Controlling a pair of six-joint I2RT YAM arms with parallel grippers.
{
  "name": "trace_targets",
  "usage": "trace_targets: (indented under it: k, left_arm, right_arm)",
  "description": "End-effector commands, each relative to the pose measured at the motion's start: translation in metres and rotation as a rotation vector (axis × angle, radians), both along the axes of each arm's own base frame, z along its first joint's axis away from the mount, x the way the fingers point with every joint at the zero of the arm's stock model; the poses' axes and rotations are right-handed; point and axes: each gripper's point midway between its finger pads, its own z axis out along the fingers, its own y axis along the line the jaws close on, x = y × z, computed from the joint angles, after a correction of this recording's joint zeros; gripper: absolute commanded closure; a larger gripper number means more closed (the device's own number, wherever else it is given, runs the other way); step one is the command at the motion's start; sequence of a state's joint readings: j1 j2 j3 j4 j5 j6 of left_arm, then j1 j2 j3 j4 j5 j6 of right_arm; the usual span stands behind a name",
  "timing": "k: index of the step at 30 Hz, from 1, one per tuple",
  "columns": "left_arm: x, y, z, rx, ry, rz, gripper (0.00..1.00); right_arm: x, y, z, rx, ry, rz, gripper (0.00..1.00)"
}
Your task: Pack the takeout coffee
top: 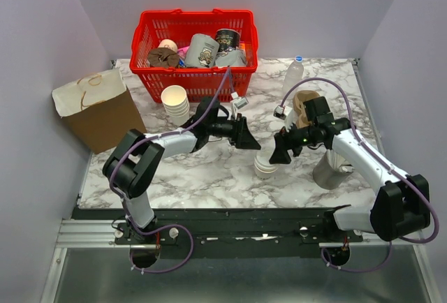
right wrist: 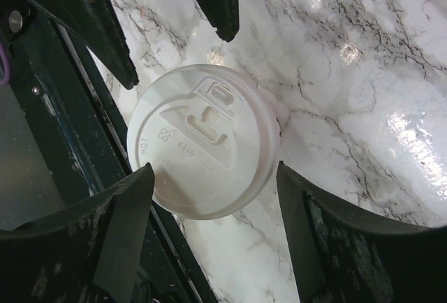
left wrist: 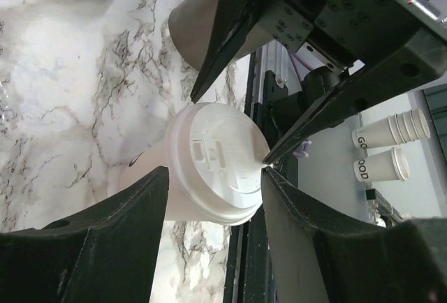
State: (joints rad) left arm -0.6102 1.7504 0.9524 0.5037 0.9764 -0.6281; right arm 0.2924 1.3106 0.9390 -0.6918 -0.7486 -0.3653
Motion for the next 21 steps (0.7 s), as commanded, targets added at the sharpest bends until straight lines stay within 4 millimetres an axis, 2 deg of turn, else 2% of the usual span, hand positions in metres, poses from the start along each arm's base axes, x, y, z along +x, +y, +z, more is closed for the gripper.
trace_targets:
  k: [1, 11, 21]
  left_arm:
    - [-0.005, -0.005, 0.001, -0.016, -0.027, -0.027, 0.36]
    - [-0.027, -0.010, 0.003, -0.036, -0.015, -0.073, 0.36]
    - [-0.031, -0.009, 0.005, -0.039, -0.014, -0.080, 0.37]
  right_arm:
    - [-0.004, -0.006, -0.001, -0.016, -0.027, 0.007, 0.21]
    - [-0.008, -0.003, 0.003, 0.001, -0.033, 0.030, 0.20]
    - [-0.009, -0.006, 0.005, -0.009, -0.076, 0.059, 0.21]
